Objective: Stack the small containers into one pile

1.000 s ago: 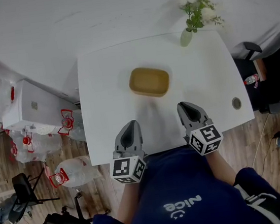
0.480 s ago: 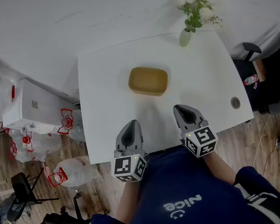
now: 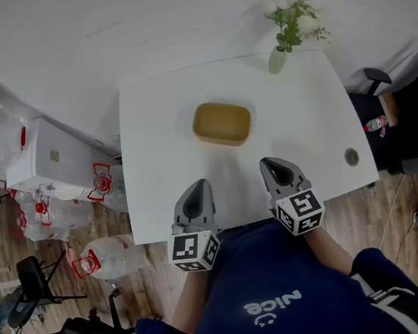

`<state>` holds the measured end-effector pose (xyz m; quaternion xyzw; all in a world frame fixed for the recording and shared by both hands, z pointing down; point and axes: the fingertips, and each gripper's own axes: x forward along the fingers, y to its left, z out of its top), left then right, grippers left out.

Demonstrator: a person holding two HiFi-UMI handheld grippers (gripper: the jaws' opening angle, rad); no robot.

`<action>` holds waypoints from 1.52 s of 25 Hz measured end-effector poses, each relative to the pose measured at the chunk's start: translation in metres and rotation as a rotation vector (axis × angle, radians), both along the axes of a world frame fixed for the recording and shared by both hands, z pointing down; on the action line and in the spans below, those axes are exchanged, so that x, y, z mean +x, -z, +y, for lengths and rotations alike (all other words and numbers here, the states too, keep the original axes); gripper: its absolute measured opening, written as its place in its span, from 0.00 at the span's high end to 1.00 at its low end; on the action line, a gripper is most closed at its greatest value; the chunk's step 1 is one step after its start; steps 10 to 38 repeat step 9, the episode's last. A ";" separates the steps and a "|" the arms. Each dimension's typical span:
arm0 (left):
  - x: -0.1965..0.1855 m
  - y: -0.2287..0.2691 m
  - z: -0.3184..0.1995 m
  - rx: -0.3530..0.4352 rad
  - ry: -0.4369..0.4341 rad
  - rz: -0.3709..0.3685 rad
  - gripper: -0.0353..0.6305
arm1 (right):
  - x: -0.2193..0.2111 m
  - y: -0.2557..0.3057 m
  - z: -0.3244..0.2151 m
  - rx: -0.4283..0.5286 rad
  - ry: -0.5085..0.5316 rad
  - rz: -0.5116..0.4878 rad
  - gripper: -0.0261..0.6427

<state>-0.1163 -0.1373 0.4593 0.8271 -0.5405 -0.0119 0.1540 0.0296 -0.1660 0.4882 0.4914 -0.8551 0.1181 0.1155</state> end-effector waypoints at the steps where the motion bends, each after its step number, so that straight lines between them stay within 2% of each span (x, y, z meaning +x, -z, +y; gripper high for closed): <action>1: 0.001 0.000 0.000 0.000 0.002 -0.003 0.92 | 0.001 0.000 -0.001 0.001 0.000 0.000 0.89; 9: 0.001 0.000 -0.003 -0.006 0.000 -0.004 0.92 | 0.015 0.005 -0.017 0.022 -0.011 0.025 0.89; 38: 0.001 0.000 -0.003 -0.006 0.000 -0.004 0.92 | 0.015 0.005 -0.017 0.022 -0.011 0.025 0.89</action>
